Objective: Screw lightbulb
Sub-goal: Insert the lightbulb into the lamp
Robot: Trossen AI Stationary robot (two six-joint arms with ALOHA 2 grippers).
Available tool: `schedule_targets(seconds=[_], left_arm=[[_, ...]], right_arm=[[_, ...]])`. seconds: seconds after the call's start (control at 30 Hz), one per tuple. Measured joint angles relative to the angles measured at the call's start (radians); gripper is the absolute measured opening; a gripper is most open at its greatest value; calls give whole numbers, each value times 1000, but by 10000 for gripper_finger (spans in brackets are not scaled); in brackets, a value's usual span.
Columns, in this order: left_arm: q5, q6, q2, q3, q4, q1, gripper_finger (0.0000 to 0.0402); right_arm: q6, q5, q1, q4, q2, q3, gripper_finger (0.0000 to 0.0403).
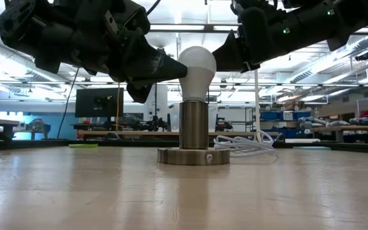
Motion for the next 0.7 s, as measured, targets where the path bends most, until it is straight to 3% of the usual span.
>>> schedule_targets(seconds=[0.7], left_arm=[[-4, 26, -63, -5, -75, 2, 3]], right_arm=[[-19, 54, 32, -31, -45, 0, 2]])
